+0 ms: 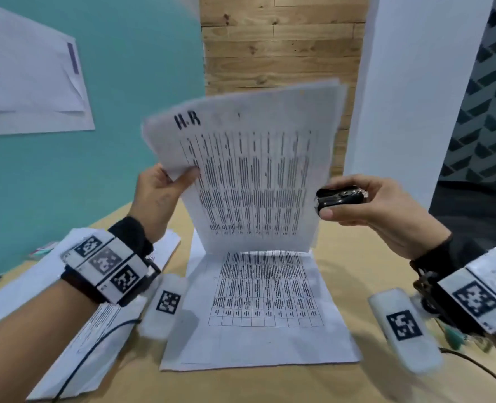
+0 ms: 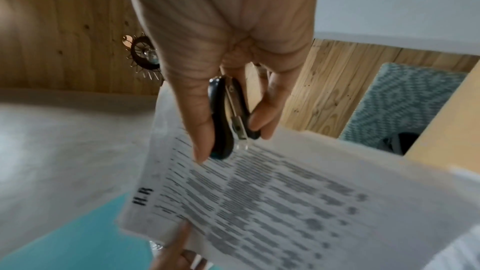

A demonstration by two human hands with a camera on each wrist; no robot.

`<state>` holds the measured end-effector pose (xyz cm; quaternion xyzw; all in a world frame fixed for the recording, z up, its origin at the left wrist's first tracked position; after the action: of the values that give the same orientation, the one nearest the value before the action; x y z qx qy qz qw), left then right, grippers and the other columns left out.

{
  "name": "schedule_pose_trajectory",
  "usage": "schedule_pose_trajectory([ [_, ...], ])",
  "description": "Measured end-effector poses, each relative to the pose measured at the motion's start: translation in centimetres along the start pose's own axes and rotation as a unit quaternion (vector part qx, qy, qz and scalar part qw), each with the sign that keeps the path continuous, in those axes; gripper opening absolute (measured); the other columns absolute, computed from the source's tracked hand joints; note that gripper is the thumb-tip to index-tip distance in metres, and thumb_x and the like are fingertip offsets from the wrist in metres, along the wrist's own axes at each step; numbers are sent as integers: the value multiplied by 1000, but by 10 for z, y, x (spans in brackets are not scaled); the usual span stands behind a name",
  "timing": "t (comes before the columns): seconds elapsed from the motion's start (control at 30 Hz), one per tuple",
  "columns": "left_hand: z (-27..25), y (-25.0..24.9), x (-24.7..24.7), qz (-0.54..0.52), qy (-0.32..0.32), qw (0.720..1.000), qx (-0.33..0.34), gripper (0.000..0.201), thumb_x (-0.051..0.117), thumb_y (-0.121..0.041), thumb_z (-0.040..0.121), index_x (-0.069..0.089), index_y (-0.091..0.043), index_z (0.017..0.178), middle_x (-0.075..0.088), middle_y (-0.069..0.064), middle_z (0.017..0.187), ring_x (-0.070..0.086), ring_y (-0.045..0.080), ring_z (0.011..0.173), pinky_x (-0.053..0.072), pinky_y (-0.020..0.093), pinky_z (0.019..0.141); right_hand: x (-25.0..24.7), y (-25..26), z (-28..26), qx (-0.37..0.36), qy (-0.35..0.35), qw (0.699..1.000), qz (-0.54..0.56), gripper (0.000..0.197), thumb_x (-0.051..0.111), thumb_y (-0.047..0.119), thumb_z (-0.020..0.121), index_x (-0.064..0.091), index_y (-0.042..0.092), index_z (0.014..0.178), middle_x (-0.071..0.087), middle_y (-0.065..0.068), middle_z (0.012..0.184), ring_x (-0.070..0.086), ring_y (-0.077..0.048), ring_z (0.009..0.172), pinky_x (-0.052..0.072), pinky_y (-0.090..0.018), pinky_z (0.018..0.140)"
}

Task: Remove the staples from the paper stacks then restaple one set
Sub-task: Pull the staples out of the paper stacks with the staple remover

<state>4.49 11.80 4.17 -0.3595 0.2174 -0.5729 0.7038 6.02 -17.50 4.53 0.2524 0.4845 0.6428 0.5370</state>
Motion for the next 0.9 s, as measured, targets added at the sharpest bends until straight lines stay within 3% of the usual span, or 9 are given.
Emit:
schedule_pose_trajectory([
  [0.1,20,-24,-16,12,-39,998,51,20,55,3,88,65,-15,89,72,-16,77,65,2,73,55,25,73,4,-15,0,57,37,994,-85,79,92,43,21,70,9,89,70,0,75,62,-5,65,47,-15,53],
  [0.17,33,-44,-33,27,-66,994,80,13,58,-4,88,63,-15,91,72,-17,79,65,3,75,54,29,78,12,-24,-3,105,76,983,-132,65,94,31,41,67,3,94,69,-5,79,60,-6,65,46,-15,53],
  [0.3,46,-87,-68,149,-115,978,85,14,56,-13,92,54,-22,81,63,-24,56,54,-11,55,45,9,58,30,-40,-13,156,187,944,-221,45,86,22,64,64,15,102,69,4,78,58,1,61,46,-18,57],
  [0.37,48,-98,-83,297,-131,945,42,26,55,-24,92,45,-20,69,54,-8,47,48,-6,41,35,8,42,37,-45,-18,163,236,920,-266,34,80,23,71,66,19,102,70,5,81,58,3,62,46,-18,59],
  [0.47,56,-91,-122,378,-111,909,-136,41,66,-42,75,54,-3,80,53,11,69,53,16,63,43,22,54,46,-47,-22,137,274,900,-309,26,79,30,73,69,22,96,71,4,85,59,-2,68,48,-24,65],
  [0.5,57,-79,-136,372,-74,899,-217,41,66,-35,74,56,3,85,58,15,76,54,25,70,48,23,61,48,-47,-23,129,285,894,-320,25,78,31,73,70,23,95,71,3,87,59,-7,70,49,-26,68],
  [0.6,50,-31,-179,387,53,831,-396,13,55,-13,89,57,-3,96,68,5,71,61,25,67,53,25,53,54,-48,-26,127,320,876,-339,28,78,32,73,70,21,97,72,2,93,65,-17,85,50,-30,79],
  [0.7,35,16,-210,390,88,798,-451,28,71,-20,79,57,-4,97,71,7,75,66,25,64,55,28,51,58,-51,-30,144,363,853,-346,30,78,33,73,70,21,99,72,7,94,65,-7,86,48,-24,83],
  [0.9,22,68,-240,596,110,658,-447,24,62,-21,89,61,3,91,63,16,84,51,23,67,34,25,57,57,-55,-34,166,413,821,-357,29,78,33,71,69,23,97,70,13,87,61,4,78,46,-17,76],
])
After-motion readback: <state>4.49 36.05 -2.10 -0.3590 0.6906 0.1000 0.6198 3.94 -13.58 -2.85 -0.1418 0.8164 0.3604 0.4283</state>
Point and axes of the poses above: each hand's wrist, its own z-axis towards the middle knuckle, its own x-axis out of the palm, y = z × x, the point moved 3 cm from there along z, towards the middle knuckle
